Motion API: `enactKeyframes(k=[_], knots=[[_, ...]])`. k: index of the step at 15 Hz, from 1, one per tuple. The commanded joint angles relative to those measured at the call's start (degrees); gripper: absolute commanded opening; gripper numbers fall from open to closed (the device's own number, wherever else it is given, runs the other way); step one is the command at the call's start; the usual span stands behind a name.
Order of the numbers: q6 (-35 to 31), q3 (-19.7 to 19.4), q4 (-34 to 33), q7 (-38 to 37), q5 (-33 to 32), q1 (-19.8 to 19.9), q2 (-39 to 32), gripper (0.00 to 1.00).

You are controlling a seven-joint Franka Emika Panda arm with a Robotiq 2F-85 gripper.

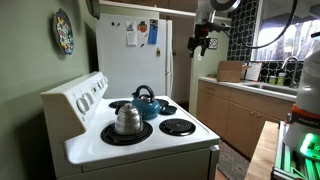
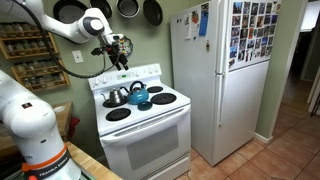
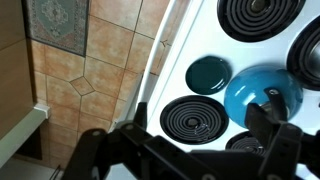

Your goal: Put the kettle on the stove plate

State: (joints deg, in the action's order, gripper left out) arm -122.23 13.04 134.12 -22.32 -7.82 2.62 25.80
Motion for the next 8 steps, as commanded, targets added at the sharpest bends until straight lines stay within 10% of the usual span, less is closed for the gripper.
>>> enactKeyframes(k=[1, 8], knots=[[0.75, 1.07, -6.34, 3.13, -1.06, -3.52, -5.52, 1.0], [0.45, 1.74, -18.57, 4.48, 0.76, -8.31, -19.18, 1.0]])
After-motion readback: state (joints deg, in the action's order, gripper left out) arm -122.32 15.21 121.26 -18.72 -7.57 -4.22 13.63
